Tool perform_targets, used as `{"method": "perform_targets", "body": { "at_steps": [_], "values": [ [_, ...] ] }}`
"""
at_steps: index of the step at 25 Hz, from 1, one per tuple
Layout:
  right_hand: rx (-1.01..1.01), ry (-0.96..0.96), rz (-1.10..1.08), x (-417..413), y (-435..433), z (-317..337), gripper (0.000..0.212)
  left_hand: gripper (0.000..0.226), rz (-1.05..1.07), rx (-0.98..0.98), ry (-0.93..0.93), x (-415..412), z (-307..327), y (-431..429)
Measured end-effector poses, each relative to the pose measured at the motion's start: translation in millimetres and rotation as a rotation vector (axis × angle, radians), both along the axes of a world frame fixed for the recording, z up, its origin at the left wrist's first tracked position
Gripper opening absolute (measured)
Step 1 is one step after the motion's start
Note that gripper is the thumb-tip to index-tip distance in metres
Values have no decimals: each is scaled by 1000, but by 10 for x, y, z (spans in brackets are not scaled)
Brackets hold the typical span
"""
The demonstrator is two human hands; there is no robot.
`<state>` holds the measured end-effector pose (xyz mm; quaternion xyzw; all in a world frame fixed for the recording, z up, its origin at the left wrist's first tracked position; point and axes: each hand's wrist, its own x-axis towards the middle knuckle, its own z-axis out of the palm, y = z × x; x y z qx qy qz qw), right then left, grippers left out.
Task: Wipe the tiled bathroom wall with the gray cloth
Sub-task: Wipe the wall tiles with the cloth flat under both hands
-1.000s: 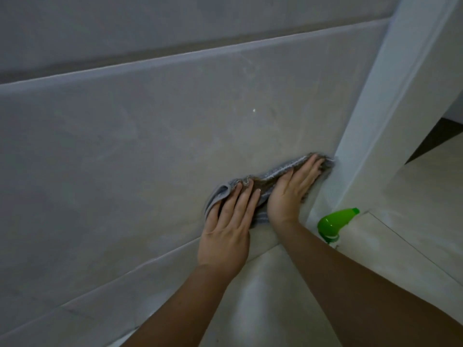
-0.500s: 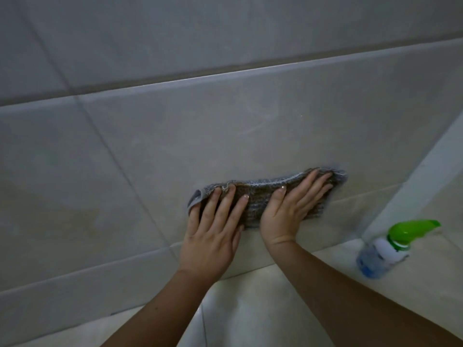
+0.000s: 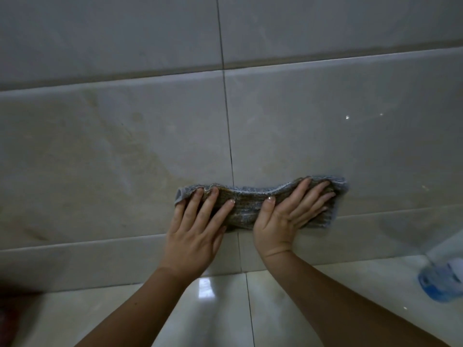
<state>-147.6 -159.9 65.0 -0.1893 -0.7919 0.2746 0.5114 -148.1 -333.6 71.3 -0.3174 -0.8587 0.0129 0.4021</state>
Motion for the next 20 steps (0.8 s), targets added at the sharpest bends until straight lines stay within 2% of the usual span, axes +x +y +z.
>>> {"method": "perform_targets", "body": {
  "at_steps": [2,5,7,12,15,20],
  "values": [
    [77,-12,30,8,-57,-43,66,59,12,18,-11,2,-28,-62],
    [390,-76,129,73,-139,-225,76,59,42,23,-17,9,-102,-127],
    [574,-121,164,102,-126,-357,75,57,69,10,-46,38,-217,-183],
    [863,-204,178,225,179,-570,71,51,92,-46,-213,218,-583,-58],
    [894,-211,180,283,400,-639,69,52,87,-51,-230,248,-663,235],
    [739,-174,114,369,1029,-670,61,58,3,-40,-176,238,-611,870]
  ]
}}
